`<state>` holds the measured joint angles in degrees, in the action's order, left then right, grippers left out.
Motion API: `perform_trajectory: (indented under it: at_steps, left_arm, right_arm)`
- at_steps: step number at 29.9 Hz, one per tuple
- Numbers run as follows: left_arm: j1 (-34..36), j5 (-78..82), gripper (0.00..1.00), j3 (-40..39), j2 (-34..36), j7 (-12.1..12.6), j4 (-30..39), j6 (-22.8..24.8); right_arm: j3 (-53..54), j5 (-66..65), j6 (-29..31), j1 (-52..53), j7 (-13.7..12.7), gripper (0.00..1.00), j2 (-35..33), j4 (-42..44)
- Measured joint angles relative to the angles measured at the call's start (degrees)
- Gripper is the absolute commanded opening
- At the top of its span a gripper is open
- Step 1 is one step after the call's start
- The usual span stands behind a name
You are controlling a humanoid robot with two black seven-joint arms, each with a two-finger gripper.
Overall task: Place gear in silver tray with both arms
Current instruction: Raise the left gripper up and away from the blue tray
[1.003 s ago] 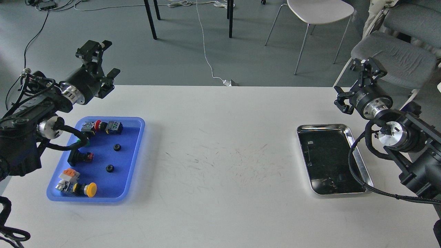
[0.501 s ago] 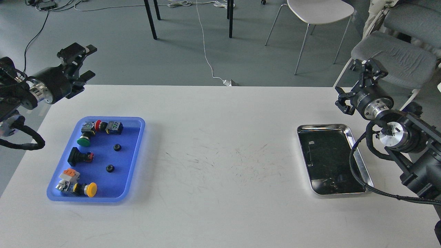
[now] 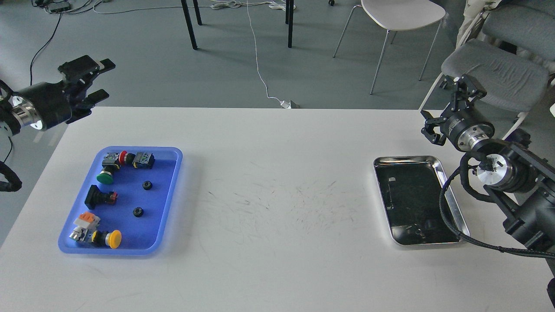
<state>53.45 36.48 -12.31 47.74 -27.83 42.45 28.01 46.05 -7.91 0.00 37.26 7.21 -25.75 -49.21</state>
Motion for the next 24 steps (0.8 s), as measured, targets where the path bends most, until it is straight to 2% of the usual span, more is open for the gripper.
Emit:
perform_trajectory:
  at_steps: [4,7,13,18,24]
  left_arm:
    - [-0.51,0.09,0.99,-0.19,1.39,-0.15,7.05,-0.01]
    - [-2.16,1.27,0.99,0.02,4.01,-0.17,14.99,-0.01]
    - [-4.19,10.84,0.98,0.12,9.15,-0.18,26.45,-0.50]
    - [-4.28,16.62,0.98,0.10,13.50,-0.18,28.72,-1.68]
    - [-4.38,17.65,0.98,0.11,15.65,-0.18,26.42,-2.16]
  right_arm:
    - [-0.02,-0.05,0.00,0.00,0.00,0.99,0.00,0.01]
    - [-0.07,-0.06,0.00,0.00,0.00,0.99,-0.03,-0.04]
    - [-0.07,-0.08,0.25,-0.02,0.09,0.99,-0.57,-0.05]
    - [-0.07,-0.09,0.26,-0.09,0.09,0.99,-0.78,-0.06]
    - [-0.09,-0.09,0.26,-0.09,0.09,0.99,-0.97,-0.11]
